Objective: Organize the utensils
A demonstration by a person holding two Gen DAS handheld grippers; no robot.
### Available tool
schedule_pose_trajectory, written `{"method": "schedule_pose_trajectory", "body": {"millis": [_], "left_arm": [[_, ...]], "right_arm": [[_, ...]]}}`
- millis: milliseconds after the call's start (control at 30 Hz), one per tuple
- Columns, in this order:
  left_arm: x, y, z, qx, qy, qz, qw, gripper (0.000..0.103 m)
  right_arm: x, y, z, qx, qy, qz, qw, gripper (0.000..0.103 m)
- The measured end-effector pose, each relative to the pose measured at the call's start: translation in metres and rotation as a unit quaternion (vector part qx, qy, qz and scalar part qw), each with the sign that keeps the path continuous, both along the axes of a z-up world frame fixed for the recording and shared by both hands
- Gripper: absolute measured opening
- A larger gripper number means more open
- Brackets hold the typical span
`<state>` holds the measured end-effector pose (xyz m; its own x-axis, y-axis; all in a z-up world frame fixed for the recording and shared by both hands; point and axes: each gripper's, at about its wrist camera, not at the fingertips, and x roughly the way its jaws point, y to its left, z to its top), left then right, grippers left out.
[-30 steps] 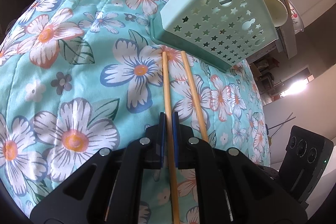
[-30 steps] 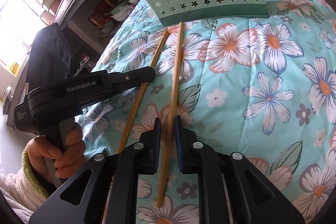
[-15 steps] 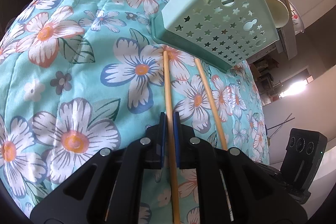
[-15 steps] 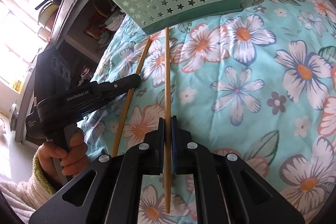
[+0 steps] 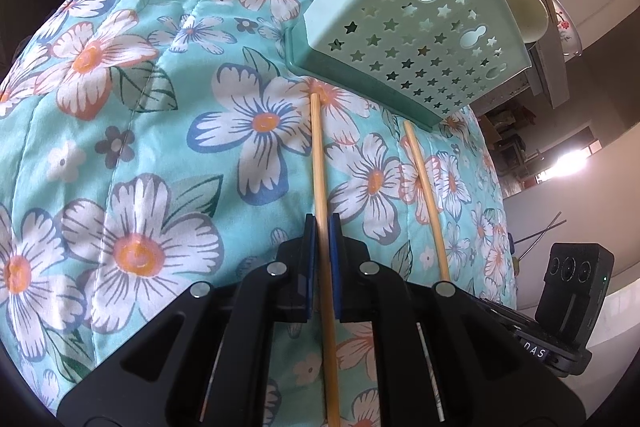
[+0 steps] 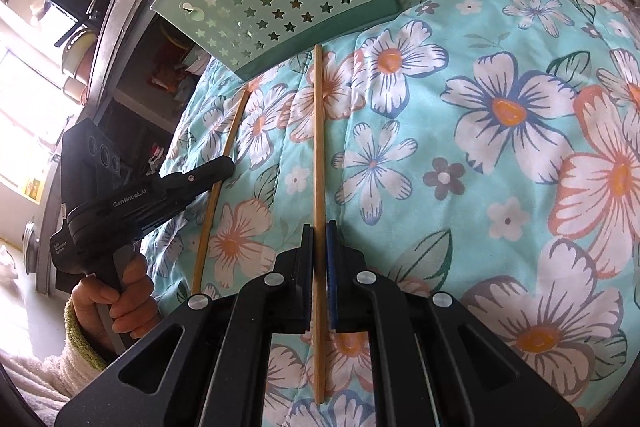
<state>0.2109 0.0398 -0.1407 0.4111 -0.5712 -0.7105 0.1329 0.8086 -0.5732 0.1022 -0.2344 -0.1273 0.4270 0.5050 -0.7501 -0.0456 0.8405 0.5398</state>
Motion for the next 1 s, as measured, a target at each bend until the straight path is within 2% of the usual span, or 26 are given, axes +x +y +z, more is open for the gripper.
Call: {"method": "schedule_pose_trajectory", "body": {"millis": [500, 667, 1000], "left_arm": [[0.003, -0.005, 0.002, 0.011, 0.017, -0.012, 0.9997, 0.008], [0.013, -0.007, 0.006, 0.023, 0.005, -0.016, 0.9996, 0.013], [0.037, -0.016, 0.008, 0.044, -0.016, -0.006, 0.9989, 0.013]], "right_arm": [[0.001, -0.001, -0.001, 0.004, 0.001, 0.003, 1.0, 0.006], [0.001, -0.001, -0.001, 0.004, 0.0, 0.003, 1.0, 0.006], [0.001, -0.001, -0.002, 0.004, 0.0, 0.003, 1.0, 0.006]]}}
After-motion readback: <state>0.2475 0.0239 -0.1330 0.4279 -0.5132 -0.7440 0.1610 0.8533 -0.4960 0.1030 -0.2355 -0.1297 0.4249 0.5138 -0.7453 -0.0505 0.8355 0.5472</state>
